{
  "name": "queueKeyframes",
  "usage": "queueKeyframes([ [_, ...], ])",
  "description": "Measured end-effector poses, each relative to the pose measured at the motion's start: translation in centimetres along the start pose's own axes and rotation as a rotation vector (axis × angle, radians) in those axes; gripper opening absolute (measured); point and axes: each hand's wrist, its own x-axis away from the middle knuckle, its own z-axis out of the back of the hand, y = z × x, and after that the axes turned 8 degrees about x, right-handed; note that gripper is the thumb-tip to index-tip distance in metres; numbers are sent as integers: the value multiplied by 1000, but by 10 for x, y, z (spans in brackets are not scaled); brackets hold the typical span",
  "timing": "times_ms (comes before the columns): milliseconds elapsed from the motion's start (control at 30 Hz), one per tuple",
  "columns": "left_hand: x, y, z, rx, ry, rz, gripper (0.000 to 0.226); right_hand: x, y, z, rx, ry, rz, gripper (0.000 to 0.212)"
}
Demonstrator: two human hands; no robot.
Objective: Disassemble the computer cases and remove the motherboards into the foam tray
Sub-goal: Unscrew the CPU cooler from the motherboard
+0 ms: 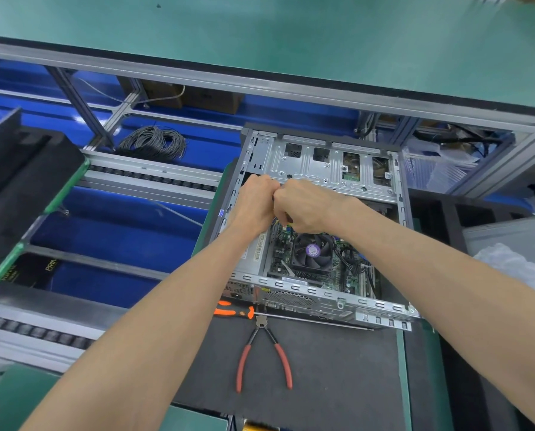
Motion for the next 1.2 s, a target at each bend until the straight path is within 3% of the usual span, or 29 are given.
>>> queueKeyframes([
  [67, -1, -2, 0, 20, 8, -4, 24, 2, 1, 0, -11, -20, 31, 24],
  [133, -1, -3, -1, 43, 19, -4, 26, 3, 1, -3, 24, -13, -3, 6],
  [233, 0, -5, -3, 60, 32, -7, 39, 1, 1, -6, 89, 13, -109, 29],
  [467, -1, -6, -3, 63, 19, -9, 41, 0, 1, -7, 25, 31, -98, 10],
  [633, 0, -6, -4, 37, 32, -9, 38, 1, 4, 0, -60, -6, -25, 30],
  [700, 0, -7, -4, 47, 41, -17, 41, 4, 5, 0, -53, -29, -14, 28],
  [767, 0, -7, -4, 66, 42, -27, 45, 6, 3, -1, 0, -16, -44, 16],
  [867, 1, -6, -1, 77, 33, -27, 48, 5, 3, -3, 49, 5, -149, 35],
  [967, 1, -6, -2, 61, 26, -20, 46, 1, 1, -3, 26, -8, -166, 18],
  [1133, 2, -3, -2, 56, 22, -21, 46, 4, 3, -4, -13, 1, -111, 13],
  [1200, 3, -4, -2, 59, 30, -14, 46, 4, 4, -2, -60, -1, -80, 20],
])
